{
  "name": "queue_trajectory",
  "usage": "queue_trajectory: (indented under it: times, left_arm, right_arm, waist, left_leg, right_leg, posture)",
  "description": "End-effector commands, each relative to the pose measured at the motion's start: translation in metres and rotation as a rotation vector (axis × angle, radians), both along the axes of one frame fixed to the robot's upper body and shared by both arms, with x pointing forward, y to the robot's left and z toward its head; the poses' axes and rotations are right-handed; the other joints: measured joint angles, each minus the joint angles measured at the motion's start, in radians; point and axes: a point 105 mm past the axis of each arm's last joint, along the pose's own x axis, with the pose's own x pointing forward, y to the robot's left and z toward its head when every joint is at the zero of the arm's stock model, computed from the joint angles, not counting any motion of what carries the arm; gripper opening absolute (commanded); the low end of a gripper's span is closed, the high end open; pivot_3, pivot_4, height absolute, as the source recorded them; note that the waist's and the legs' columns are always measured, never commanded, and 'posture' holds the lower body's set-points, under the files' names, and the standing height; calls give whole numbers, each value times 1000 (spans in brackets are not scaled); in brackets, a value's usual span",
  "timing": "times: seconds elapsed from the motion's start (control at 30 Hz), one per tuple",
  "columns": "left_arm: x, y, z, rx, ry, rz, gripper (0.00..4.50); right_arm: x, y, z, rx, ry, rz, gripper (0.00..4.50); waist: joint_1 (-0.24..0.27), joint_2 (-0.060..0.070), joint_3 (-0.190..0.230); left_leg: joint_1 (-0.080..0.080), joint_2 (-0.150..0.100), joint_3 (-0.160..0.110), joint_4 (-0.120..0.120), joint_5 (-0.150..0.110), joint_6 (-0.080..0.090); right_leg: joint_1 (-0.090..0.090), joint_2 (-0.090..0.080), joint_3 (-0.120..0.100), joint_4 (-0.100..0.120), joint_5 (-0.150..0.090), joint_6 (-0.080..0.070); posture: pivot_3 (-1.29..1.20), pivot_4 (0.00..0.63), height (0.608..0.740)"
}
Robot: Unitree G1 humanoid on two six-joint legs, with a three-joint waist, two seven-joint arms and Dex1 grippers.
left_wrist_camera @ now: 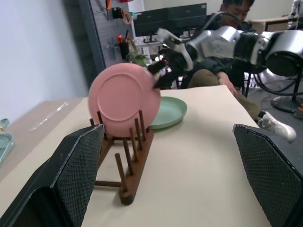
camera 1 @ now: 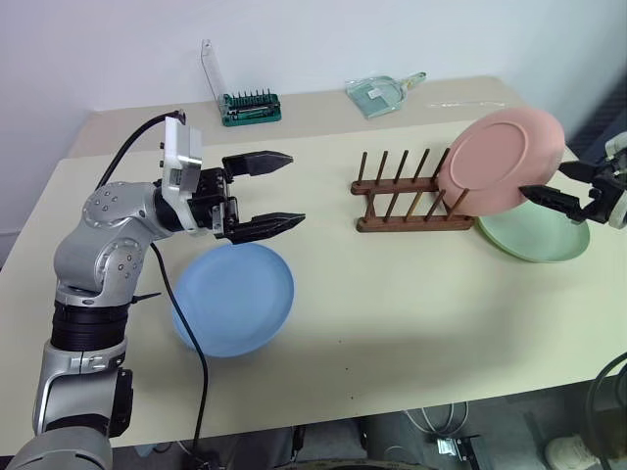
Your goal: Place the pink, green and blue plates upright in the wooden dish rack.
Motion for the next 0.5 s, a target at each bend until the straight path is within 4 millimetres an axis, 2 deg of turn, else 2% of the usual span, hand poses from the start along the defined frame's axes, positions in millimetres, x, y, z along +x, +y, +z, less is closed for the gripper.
queue_trajectory:
  times: [0.03,0.13,0.3,0.4,0.5]
  left_arm:
    - [-1,-1,9,-5,-46,-13,4500]
    - [0,-1,9,1,-49,-16,4500]
    - [-2,-1,10,3,-56,-20,4500]
    - [-3,1,10,3,-54,-14,4500]
    - [-4,1,10,2,-55,-13,4500]
  right_arm:
    - [-3,-5,40,71,-143,-13,4474]
    - [-1,-3,44,78,-153,-7,4474]
    - [-3,-6,32,34,-114,6,4474]
    - [-17,-16,21,-32,-39,38,4474]
    - [-28,-22,28,59,-14,50,4474]
  waist:
    - [-3,0,0]
    - [-4,0,0]
    - [5,0,0]
    - [9,0,0]
    - [5,0,0]
  left_leg:
    - [0,1,0,0,0,0]
    - [0,1,1,0,0,0]
    - [0,1,1,0,0,0]
    - [-1,1,1,0,0,0]
    - [-1,0,2,0,0,0]
  right_leg:
    - [0,1,0,0,0,0]
    - [0,1,1,0,0,0]
    - [0,1,1,-1,0,0]
    - [0,1,0,-1,0,0]
    - [0,0,1,-1,0,0]
  posture:
    - [0,150,740]
    - [0,150,740]
    - [0,150,740]
    - [0,150,740]
    - [0,150,740]
